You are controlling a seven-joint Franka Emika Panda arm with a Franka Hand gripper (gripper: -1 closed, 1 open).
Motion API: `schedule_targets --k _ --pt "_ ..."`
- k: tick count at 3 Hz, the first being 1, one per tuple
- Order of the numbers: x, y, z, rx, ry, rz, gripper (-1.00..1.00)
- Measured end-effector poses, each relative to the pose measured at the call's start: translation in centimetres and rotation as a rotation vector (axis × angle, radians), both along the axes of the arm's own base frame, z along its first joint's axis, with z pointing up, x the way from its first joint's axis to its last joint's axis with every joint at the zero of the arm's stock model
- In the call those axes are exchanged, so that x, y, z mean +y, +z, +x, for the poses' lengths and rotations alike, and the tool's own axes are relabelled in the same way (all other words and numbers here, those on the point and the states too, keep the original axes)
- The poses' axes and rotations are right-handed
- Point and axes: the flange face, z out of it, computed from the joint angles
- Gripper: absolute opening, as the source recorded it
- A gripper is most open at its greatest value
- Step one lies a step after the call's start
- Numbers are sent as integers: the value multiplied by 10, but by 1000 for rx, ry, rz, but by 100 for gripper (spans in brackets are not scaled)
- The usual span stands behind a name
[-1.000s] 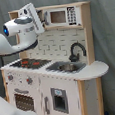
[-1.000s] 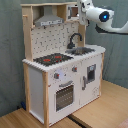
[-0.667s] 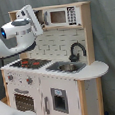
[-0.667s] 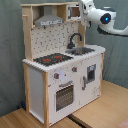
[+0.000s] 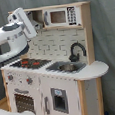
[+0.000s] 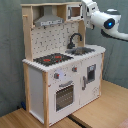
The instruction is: Play with the kitchen
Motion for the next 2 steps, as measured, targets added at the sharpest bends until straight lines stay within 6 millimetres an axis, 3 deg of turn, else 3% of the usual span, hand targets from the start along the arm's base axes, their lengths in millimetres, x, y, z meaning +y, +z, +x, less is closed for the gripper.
schedule_targets --k 1,2 --pt "11 -9 -20 -46 -14 10 100" --pt "4 -13 -29 -90 -37 45 100"
